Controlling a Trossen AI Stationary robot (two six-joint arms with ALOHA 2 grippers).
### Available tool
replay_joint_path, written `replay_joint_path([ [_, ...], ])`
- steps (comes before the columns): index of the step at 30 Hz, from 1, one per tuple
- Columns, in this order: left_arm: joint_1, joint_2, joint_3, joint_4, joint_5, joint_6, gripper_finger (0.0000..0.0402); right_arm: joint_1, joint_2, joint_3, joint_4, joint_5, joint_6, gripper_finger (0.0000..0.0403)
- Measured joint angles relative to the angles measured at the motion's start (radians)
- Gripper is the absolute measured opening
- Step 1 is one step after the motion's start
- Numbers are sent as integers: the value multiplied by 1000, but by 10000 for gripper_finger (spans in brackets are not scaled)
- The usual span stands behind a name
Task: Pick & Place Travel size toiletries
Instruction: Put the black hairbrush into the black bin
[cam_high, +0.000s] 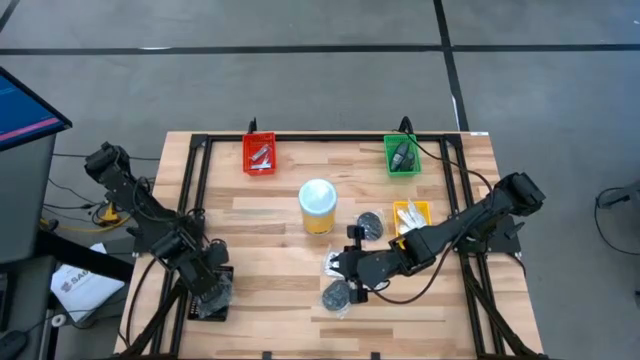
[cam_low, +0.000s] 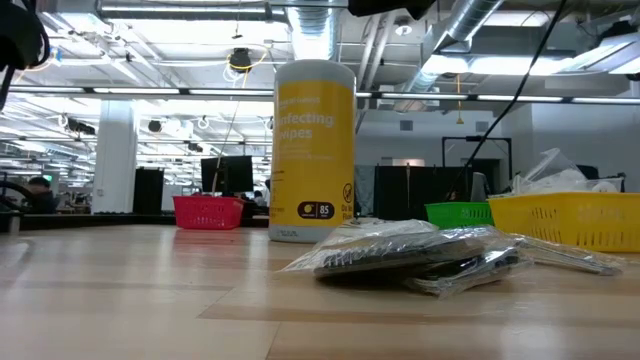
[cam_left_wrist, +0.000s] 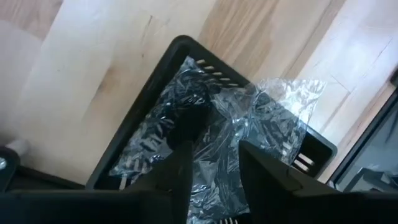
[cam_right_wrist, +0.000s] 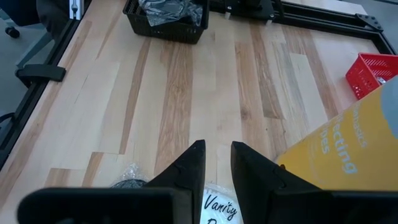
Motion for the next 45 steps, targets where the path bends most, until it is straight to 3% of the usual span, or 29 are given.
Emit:
replay_joint_path([
  [12,1,-130,0,-32,-19,-6,94,-33,0,0,-116,0,56,68],
  [20,1,-227,0,-19,-265,13,92,-98,0,-28,-320,0,194,68],
  [28,8,-215,0,107,-470,198,92,-189,0,-113,-411,-37,244,68],
  [34,50,-184,0,272,-583,356,92,-257,0,-173,-390,-162,227,68],
  [40,131,-116,0,434,-600,572,92,-283,0,-201,-398,-198,212,70],
  [45,196,-43,0,540,-601,677,92,-279,0,-201,-398,-213,186,94],
])
